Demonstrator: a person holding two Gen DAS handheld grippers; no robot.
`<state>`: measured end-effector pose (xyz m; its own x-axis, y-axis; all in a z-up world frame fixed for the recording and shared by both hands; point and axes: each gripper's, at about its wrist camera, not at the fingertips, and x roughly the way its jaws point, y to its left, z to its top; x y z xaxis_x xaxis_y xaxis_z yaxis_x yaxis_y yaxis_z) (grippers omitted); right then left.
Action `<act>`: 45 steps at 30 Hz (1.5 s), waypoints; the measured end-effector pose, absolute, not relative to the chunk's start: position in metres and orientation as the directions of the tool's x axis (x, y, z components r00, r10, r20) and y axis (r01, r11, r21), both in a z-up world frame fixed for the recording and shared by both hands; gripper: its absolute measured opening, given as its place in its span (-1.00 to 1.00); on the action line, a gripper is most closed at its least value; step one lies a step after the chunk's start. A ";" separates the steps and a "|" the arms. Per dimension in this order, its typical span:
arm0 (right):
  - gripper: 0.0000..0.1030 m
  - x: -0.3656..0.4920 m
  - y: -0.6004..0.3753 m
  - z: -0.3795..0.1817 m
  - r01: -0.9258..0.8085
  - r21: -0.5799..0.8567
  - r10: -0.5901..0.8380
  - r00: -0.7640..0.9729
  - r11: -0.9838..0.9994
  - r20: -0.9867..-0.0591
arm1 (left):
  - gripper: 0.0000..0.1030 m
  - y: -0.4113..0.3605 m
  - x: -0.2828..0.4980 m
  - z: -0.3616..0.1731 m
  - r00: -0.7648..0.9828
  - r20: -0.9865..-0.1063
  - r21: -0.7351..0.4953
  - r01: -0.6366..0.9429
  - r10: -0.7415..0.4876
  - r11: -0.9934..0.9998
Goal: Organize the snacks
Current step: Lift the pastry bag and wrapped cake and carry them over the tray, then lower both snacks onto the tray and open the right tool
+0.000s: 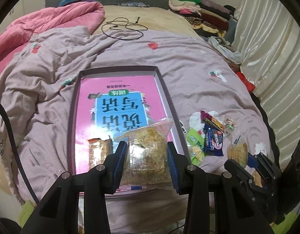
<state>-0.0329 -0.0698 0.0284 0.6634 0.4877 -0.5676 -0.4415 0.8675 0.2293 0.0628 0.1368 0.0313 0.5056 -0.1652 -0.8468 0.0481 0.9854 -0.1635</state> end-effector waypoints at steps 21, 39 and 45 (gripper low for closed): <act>-0.28 -0.036 -0.020 0.028 -0.520 0.195 0.520 0.609 0.832 -0.599 | -0.18 0.174 0.049 0.024 0.514 -0.845 -0.183 -0.016 -0.148 0.983; -0.28 -0.019 0.013 0.007 -0.541 0.160 0.496 0.561 0.826 -0.662 | -0.18 0.176 0.052 -0.006 0.467 -0.869 -0.195 -0.017 -0.165 0.981; -0.28 -0.013 0.021 0.000 -0.544 0.145 0.483 0.552 0.826 -0.679 | -0.18 0.174 0.053 -0.018 0.446 -0.882 -0.181 -0.017 -0.154 0.983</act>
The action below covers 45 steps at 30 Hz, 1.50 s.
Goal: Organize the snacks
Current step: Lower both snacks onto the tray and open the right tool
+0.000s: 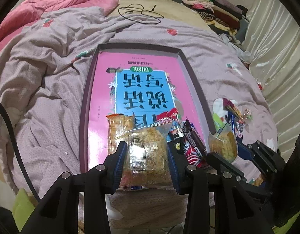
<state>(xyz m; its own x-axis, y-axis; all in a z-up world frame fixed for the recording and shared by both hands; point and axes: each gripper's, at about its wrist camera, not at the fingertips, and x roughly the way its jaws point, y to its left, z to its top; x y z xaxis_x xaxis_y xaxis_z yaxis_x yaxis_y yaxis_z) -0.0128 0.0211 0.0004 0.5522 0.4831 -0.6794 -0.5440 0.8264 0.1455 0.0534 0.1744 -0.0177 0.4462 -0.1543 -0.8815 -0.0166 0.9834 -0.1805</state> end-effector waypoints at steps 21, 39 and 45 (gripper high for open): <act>-0.28 0.010 0.042 -0.024 -0.548 0.113 0.444 0.520 0.829 -0.730 | -0.18 0.170 0.058 -0.040 0.410 -0.902 -0.158 -0.018 -0.136 0.987; -0.24 0.019 0.038 -0.037 -0.540 0.162 0.476 0.514 0.826 -0.714 | -0.18 0.164 0.059 -0.048 0.401 -0.912 -0.091 0.000 -0.083 0.996; -0.07 0.018 0.029 -0.035 -0.531 0.189 0.493 0.517 0.826 -0.700 | -0.18 0.162 0.060 -0.048 0.401 -0.913 -0.082 0.000 -0.076 0.997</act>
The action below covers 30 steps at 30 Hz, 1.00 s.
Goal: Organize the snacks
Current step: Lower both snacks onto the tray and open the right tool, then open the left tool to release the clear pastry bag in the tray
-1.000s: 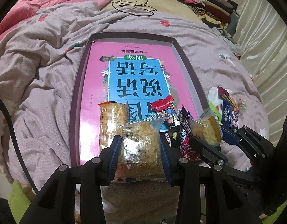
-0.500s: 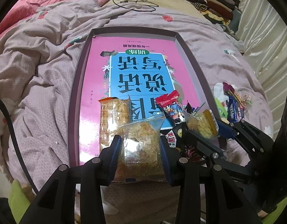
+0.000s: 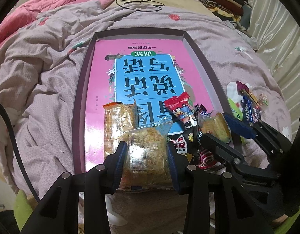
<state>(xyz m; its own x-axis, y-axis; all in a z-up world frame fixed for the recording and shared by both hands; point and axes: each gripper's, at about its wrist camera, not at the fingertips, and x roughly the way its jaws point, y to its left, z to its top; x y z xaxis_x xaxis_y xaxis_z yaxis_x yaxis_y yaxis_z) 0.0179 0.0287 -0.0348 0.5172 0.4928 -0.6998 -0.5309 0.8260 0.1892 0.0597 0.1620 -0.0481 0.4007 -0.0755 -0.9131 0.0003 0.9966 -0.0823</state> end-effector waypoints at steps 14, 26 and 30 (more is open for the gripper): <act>0.17 0.008 0.002 -0.027 -0.497 0.217 0.498 0.548 0.840 -0.672 | -0.16 0.158 0.059 -0.047 0.402 -0.913 -0.080 0.005 -0.075 0.997; 0.20 0.002 -0.009 -0.019 -0.479 0.211 0.486 0.575 0.852 -0.658 | 0.01 0.155 0.058 -0.038 0.414 -0.908 -0.071 0.005 -0.067 0.997; 0.21 0.001 -0.011 -0.018 -0.474 0.212 0.484 0.578 0.854 -0.657 | 0.09 0.152 0.057 -0.034 0.420 -0.905 -0.072 0.010 -0.069 0.997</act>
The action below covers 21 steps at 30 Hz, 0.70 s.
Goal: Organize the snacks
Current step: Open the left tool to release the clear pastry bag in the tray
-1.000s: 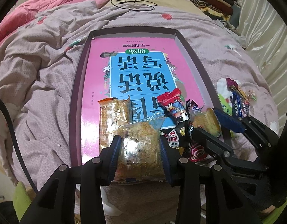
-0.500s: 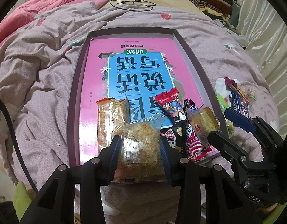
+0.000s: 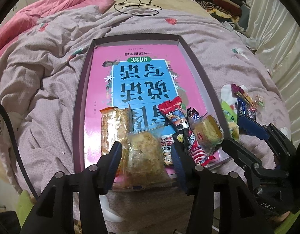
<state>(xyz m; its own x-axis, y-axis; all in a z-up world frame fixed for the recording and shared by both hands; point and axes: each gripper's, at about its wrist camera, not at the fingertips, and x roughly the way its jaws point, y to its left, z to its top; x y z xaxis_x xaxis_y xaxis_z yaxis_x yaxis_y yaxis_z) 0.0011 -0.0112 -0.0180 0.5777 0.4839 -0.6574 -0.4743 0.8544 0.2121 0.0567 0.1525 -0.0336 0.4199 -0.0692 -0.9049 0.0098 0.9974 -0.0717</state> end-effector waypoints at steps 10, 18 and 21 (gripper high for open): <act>0.35 -0.003 -0.022 -0.009 -0.458 0.209 0.476 0.607 0.864 -0.636 | 0.11 0.154 0.055 -0.018 0.455 -0.888 -0.071 -0.002 -0.062 0.997; 0.36 -0.001 -0.035 -0.002 -0.430 0.218 0.465 0.630 0.876 -0.622 | 0.28 0.162 0.053 -0.005 0.486 -0.873 -0.074 -0.029 -0.051 0.997; 0.38 0.000 -0.041 0.000 -0.418 0.221 0.459 0.640 0.881 -0.616 | 0.38 0.160 0.052 0.001 0.500 -0.865 -0.077 -0.026 -0.054 0.997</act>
<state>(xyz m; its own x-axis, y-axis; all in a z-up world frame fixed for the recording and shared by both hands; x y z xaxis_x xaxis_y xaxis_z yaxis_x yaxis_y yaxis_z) 0.0000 -0.0410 0.0002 0.6402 0.4586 -0.6163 -0.4181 0.8810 0.2213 0.0522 0.1602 0.0010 0.4996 -0.0539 -0.8646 -0.0258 0.9967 -0.0770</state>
